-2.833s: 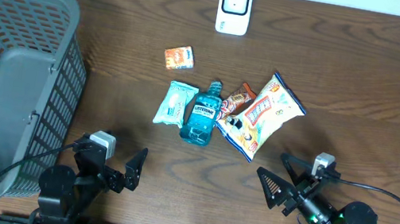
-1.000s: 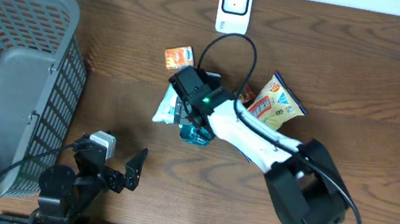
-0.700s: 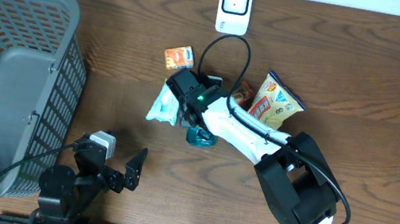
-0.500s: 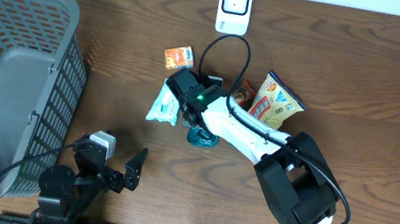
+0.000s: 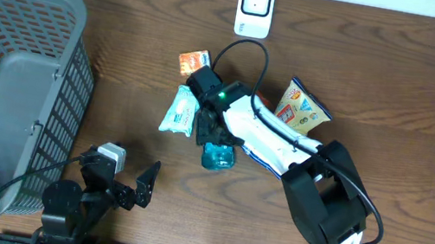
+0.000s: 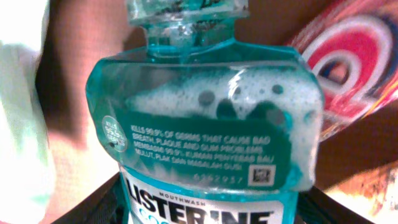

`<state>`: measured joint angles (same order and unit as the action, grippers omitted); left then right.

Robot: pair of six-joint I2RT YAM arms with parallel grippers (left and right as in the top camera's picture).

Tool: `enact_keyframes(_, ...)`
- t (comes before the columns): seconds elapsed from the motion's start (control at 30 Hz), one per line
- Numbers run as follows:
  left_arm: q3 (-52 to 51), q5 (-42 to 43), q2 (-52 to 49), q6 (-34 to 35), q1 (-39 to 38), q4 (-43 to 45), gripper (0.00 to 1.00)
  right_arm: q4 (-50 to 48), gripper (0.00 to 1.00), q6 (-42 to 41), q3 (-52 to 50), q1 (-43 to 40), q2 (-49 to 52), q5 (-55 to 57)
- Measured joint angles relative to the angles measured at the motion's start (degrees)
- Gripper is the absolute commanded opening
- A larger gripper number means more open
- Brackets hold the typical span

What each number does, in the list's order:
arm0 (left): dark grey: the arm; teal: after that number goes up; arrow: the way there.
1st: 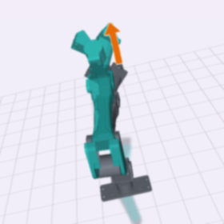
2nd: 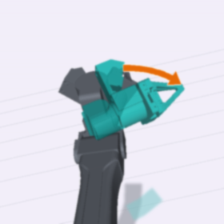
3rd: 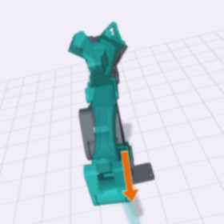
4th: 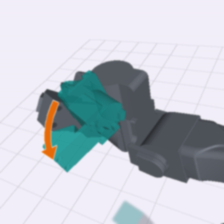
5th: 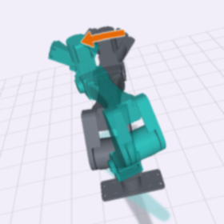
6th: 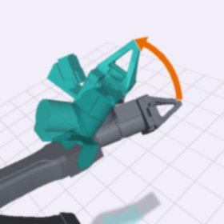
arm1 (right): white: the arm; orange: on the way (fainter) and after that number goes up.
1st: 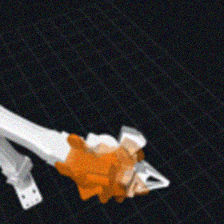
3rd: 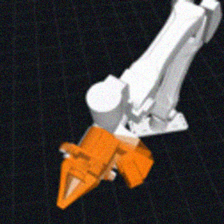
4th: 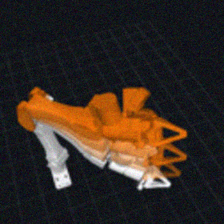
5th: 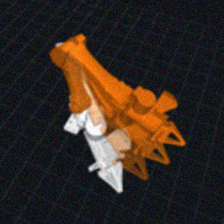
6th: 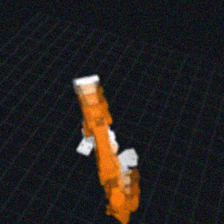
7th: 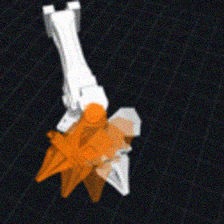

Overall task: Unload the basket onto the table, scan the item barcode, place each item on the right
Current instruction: 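Close the right gripper around the Listerine bottle neck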

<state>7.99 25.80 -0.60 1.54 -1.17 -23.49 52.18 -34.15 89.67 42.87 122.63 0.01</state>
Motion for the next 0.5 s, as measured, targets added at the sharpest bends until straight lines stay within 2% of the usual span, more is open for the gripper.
enact_keyframes(0.13, 0.0, 0.0, 0.0, 0.0, 0.0, 0.0, 0.99, 4.0, 0.54, 5.1, 0.3, -1.1, 0.0, -2.4)
enact_keyframes(0.23, 0.0, 0.0, 0.0, 0.0, 0.0, 0.0, 0.99, 5.6, 0.48, 7.1, 0.3, -1.9, 0.0, -3.3)
enact_keyframes(0.4, 0.0, 0.0, 0.0, 0.0, 0.0, 0.0, 0.99, 5.7, 0.19, 9.3, 0.3, -1.9, 0.1, -5.1)
enact_keyframes(0.5, 0.0, 0.0, 0.0, 0.0, 0.0, 0.0, 0.99, 5.7, 0.11, 10.6, 0.3, -1.8, 0.2, -6.9)
